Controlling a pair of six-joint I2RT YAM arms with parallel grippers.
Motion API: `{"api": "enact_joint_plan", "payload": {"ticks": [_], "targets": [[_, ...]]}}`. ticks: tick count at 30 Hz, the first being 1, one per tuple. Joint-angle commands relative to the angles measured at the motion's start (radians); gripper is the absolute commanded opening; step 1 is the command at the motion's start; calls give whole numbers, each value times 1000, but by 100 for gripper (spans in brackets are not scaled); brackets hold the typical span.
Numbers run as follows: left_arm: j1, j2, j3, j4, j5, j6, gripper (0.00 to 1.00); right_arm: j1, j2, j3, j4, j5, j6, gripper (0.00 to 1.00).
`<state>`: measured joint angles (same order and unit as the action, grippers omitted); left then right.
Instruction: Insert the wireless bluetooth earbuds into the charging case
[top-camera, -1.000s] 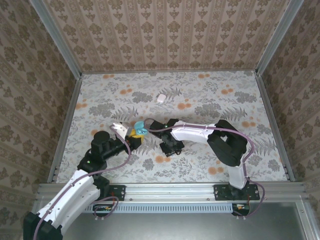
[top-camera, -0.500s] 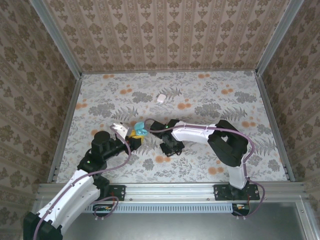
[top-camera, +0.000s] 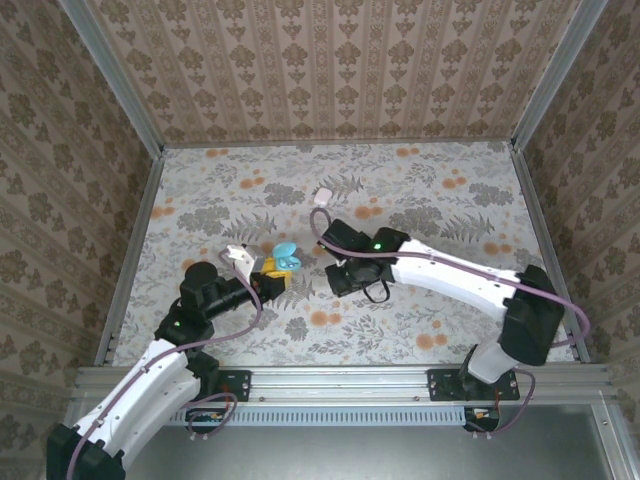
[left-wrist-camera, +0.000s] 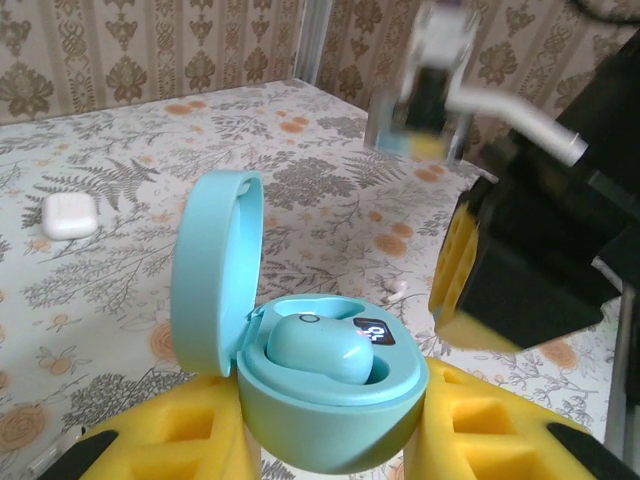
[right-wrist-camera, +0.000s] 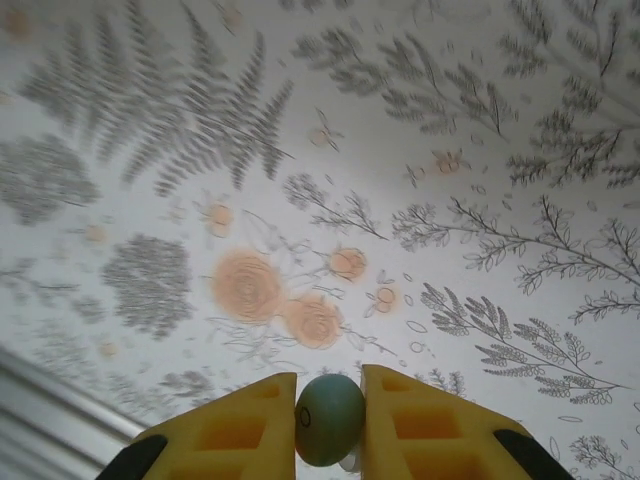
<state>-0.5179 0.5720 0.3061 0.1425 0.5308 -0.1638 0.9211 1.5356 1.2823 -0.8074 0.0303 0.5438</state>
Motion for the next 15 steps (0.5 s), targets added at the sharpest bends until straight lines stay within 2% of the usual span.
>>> {"api": "enact_joint_plan", "payload": {"ticks": [1,7,15], "targets": [[-8,2,28,72,65,6,29,3,-108,-16,75,-3,-28,17],[-11,4,16,166,157,0,29,3,-269,-77,304,-119,-78,16],[-16,42,82,178,232,-9,28,3,-287,-38,440,-323,-85,17]]}}
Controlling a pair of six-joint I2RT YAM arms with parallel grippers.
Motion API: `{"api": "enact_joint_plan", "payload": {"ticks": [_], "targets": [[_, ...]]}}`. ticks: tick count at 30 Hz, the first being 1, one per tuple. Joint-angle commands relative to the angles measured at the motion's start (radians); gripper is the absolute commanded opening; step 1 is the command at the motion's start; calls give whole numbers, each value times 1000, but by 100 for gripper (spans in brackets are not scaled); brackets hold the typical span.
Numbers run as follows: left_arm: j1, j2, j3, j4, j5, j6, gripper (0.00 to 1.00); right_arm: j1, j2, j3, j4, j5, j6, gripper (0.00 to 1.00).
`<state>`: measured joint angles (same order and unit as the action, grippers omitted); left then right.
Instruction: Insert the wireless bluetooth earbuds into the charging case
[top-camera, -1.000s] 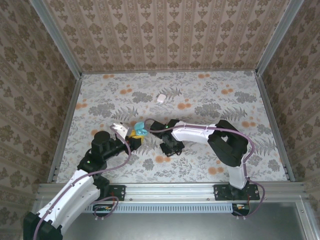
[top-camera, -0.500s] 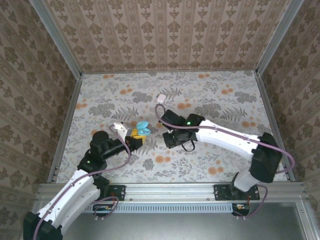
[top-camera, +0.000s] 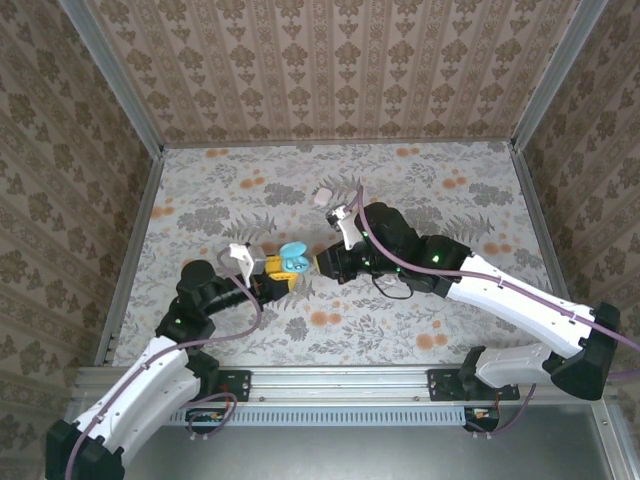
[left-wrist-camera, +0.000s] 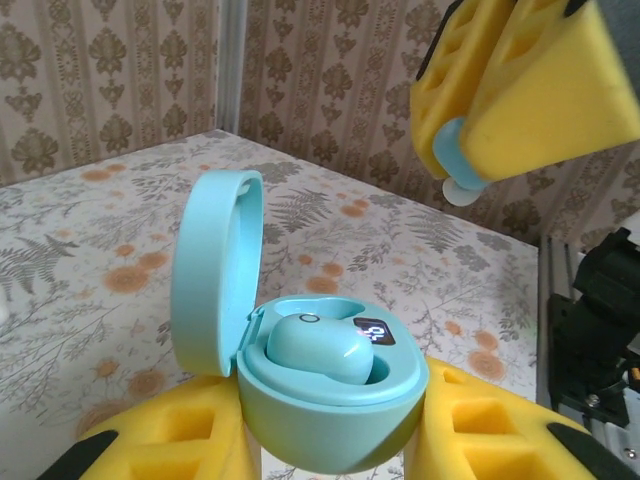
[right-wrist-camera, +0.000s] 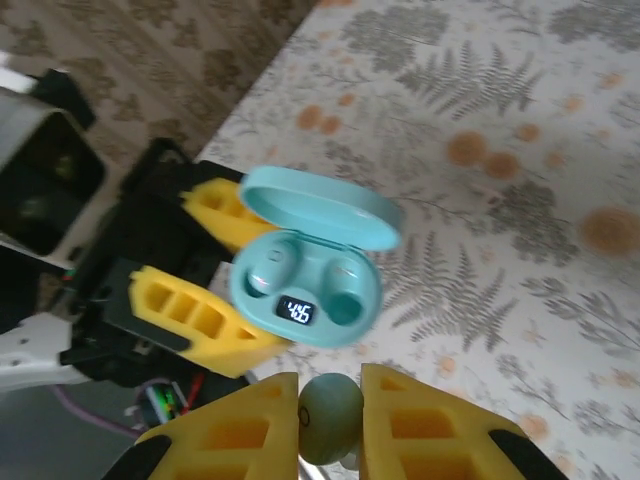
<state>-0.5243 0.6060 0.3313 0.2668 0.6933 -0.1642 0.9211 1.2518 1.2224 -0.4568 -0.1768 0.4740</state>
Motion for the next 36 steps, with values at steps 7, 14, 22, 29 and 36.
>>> {"api": "enact_joint_plan", "payload": {"ticks": [7,14,22,29,36], "targets": [[-23,28,107,74,95,-18,28,-3,9,43,90,-148,-37,18],[-34,32,133,66,109,-15,28,-13,0,38,98,-144,-35,17],[-43,32,141,52,104,-5,28,-21,-3,43,102,-123,-29,18],[-46,28,143,41,98,2,28,-29,-5,40,112,-113,-26,17],[-52,29,147,40,89,7,29,-33,20,55,116,-127,-40,18]]}}
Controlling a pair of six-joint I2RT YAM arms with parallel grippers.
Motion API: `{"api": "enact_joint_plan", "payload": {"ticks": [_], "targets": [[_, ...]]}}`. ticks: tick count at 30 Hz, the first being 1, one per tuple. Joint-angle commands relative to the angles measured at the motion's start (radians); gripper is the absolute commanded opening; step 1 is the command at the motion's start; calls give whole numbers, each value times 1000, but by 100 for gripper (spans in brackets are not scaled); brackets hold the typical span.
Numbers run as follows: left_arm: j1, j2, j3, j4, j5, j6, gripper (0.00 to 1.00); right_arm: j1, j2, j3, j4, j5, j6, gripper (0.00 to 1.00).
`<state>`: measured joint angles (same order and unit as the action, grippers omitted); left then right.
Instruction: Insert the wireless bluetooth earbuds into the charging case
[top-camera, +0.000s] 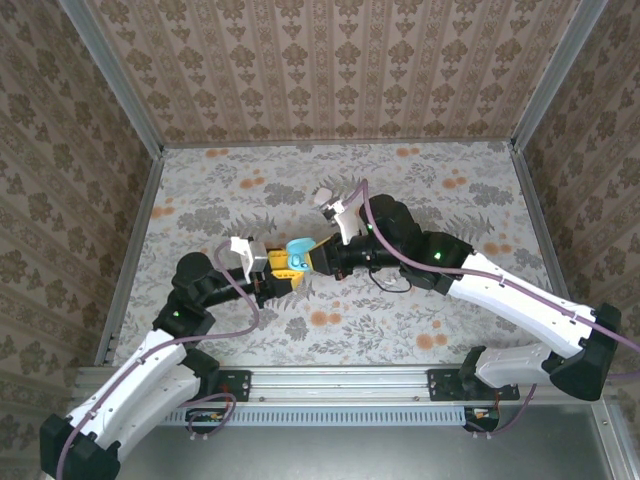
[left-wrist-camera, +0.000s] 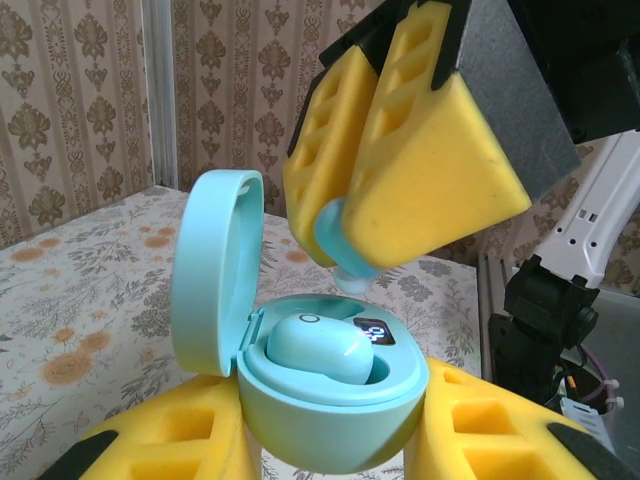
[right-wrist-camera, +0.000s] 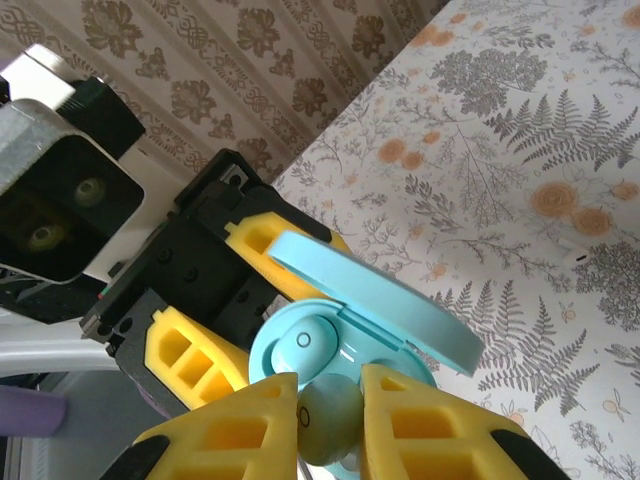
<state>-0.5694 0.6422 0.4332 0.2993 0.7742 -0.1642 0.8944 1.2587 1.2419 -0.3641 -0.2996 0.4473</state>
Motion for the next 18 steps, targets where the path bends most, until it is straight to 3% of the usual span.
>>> {"api": "enact_joint_plan", "payload": {"ticks": [1,18], "targets": [[-9,-8,47,4,7,9,29,-6,16,36,21,-9,-14,18],[-12,-10,49,-2,-5,18,29,-29,22,-10,-5,-34,-19,20]]}}
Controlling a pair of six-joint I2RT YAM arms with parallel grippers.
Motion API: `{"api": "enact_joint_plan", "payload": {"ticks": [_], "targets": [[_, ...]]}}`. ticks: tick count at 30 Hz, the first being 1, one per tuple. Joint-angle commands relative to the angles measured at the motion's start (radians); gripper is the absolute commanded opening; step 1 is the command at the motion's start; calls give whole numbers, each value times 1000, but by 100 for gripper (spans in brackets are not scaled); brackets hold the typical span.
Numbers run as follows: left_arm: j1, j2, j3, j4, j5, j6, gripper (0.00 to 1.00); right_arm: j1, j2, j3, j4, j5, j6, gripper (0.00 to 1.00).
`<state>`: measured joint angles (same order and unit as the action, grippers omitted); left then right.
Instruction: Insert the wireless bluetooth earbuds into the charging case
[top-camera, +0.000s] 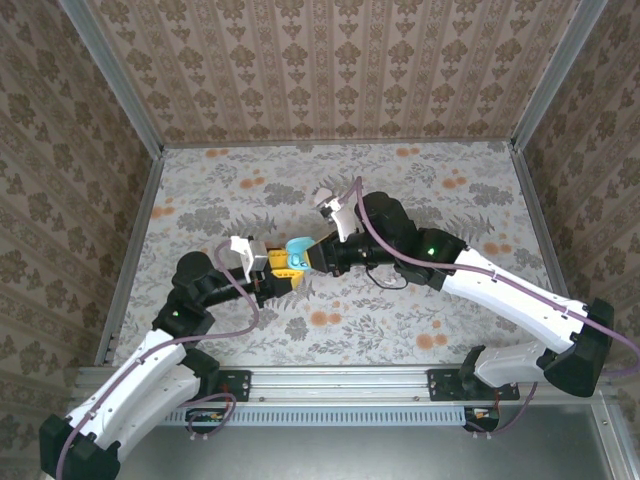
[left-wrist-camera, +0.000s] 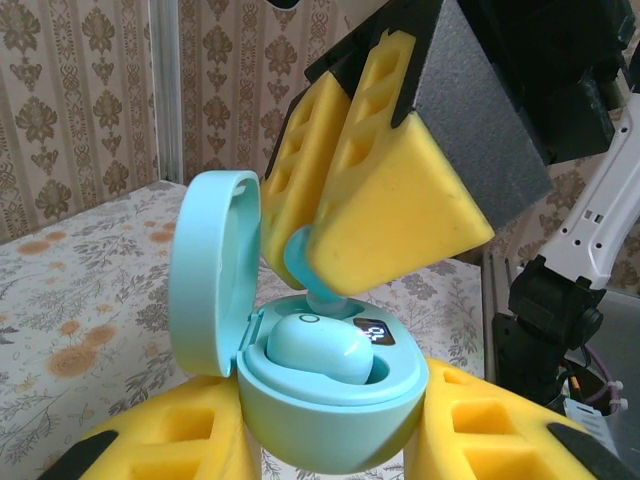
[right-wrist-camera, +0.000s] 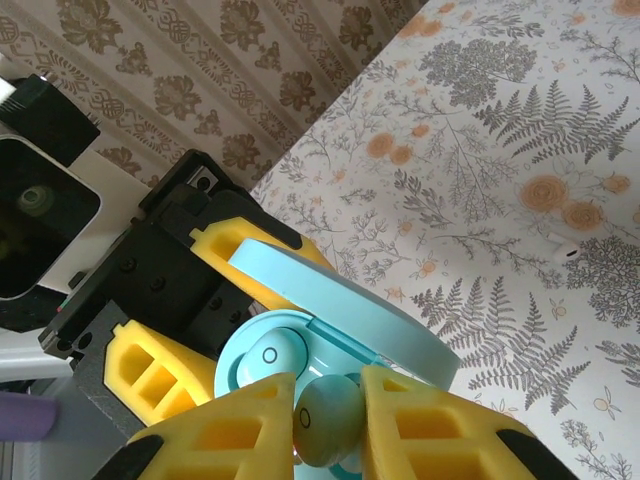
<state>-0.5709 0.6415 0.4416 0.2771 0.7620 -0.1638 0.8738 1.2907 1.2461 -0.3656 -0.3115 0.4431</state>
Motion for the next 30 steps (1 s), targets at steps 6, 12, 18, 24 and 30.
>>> {"api": "enact_joint_plan", "payload": {"ticks": [6,12,18,24,30], "targets": [[-11,-5,43,21,5,16,29,-10,8,-8,-2,-57,-9,21],[-11,-5,44,21,0,17,29,-10,14,-14,-15,-79,-10,22],[-12,-2,43,21,-3,17,29,-11,-2,-22,-37,-65,-10,22],[-15,1,48,23,-4,15,29,-10,-6,-21,-47,-44,-4,31],[-19,-3,45,22,-4,13,30,-11,-2,-7,-61,-33,-1,37]]}}
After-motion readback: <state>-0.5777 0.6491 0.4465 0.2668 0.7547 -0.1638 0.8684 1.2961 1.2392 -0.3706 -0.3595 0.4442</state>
